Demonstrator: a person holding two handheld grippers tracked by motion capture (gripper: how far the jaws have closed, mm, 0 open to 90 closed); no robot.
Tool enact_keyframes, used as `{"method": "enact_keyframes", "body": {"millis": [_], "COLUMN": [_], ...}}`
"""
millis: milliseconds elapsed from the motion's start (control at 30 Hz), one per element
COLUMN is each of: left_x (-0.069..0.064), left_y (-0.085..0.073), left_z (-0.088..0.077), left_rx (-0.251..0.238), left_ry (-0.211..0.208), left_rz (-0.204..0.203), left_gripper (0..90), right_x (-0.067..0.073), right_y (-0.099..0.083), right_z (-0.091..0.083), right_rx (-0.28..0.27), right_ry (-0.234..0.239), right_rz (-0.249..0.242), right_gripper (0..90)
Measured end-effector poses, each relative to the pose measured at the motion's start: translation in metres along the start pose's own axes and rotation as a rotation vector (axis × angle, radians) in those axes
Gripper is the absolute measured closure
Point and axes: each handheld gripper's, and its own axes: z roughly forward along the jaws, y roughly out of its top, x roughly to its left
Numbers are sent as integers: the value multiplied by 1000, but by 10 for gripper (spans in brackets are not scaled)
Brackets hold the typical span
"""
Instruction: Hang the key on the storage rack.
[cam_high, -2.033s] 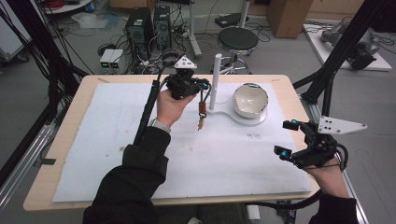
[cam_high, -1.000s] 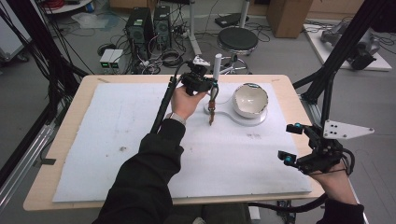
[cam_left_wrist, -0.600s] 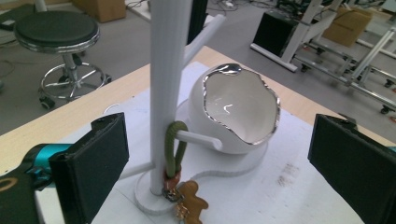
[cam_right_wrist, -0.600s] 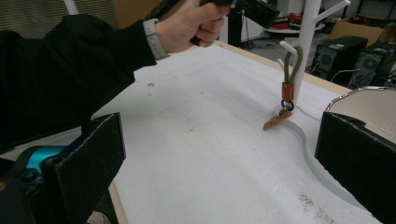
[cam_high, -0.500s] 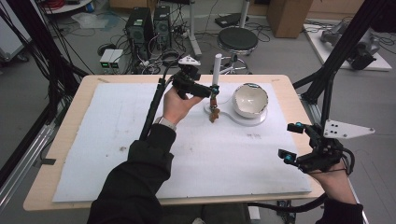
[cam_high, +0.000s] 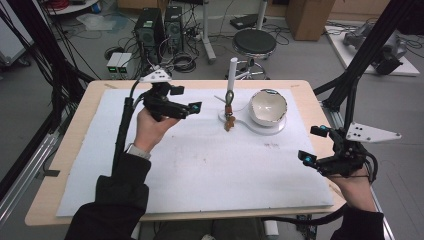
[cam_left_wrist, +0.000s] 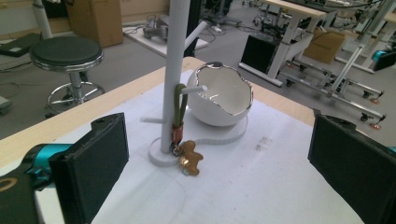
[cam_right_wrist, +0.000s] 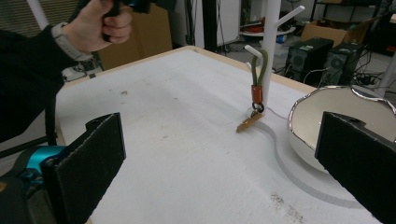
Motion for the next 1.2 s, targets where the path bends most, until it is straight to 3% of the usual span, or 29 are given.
{"method": "enact_keyframes", "body": {"millis": [333, 533, 667, 733, 933, 1200], "left_x": [4, 9, 9, 9, 10, 11], "left_y": [-27, -48, -59, -64, -74, -86], "left_z": [-64, -90, -109, -117, -142, -167], "left_rx": [-37, -25, -1, -7, -26, -78], "left_ry": [9, 50, 29, 29, 60, 86], "left_rz": [-1, -22, -23, -23, -25, -45], "left_gripper": [55, 55, 56, 56, 56, 56], "right_x": [-6, -10, -14, -17, -21, -18], "right_y": [6, 8, 8, 8, 7, 12], "right_z": [9, 18, 18, 16, 14, 13], "right_rx": [-14, -2, -11, -15, -36, -40], "right_ry": [-27, -34, -42, -60, -78, -109], "right_rz": [20, 29, 54, 81, 96, 82], "right_gripper": [9, 9, 9, 9, 9, 9]}}
